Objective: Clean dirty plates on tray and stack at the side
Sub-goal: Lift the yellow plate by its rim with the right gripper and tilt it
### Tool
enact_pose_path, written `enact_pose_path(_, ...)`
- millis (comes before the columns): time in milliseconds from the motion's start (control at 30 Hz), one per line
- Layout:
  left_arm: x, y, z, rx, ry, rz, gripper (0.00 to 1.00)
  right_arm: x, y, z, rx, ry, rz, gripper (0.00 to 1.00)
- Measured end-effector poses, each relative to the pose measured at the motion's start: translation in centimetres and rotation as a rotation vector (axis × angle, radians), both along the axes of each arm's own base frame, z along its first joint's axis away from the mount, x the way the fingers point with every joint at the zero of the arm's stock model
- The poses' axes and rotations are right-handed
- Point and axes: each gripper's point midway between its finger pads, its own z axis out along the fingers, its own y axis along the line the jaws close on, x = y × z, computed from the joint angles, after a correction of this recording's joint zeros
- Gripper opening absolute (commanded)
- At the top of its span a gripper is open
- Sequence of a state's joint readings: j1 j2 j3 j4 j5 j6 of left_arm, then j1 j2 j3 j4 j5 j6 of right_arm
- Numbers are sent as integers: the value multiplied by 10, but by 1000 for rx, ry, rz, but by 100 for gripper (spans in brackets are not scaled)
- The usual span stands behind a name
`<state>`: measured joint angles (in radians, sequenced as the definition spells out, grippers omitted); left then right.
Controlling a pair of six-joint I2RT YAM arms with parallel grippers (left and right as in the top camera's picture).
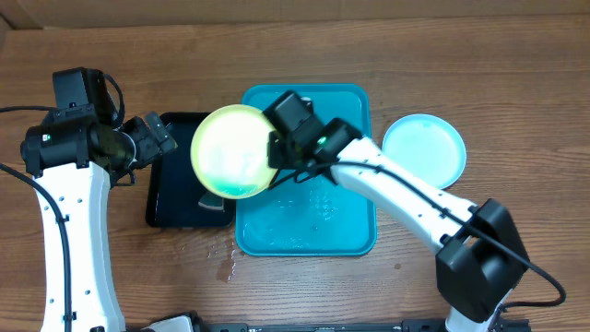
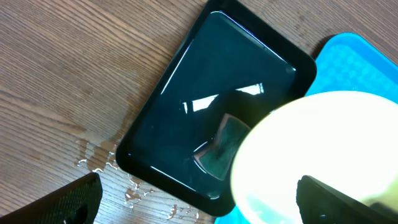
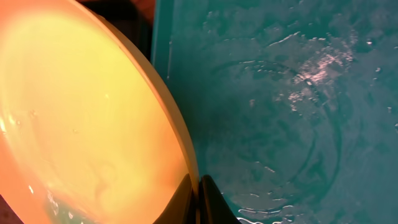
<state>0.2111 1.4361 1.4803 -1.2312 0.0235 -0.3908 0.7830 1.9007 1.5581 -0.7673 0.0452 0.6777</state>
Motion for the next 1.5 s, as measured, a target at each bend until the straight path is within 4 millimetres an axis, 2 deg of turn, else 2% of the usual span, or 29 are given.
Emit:
enact_pose_path(333,0,0,0,0,0,0,100,-20,39,14,-60,-187,42,4)
enact_pose_path(733,0,0,0,0,0,0,100,0,37,29,-87,-318,-10,4)
enact_pose_path(1233,0,0,0,0,0,0,100,38,38,75,-184,-630,4,4)
enact_pose_path(1500,0,0,0,0,0,0,100,36,55,117,-283,-860,41,4)
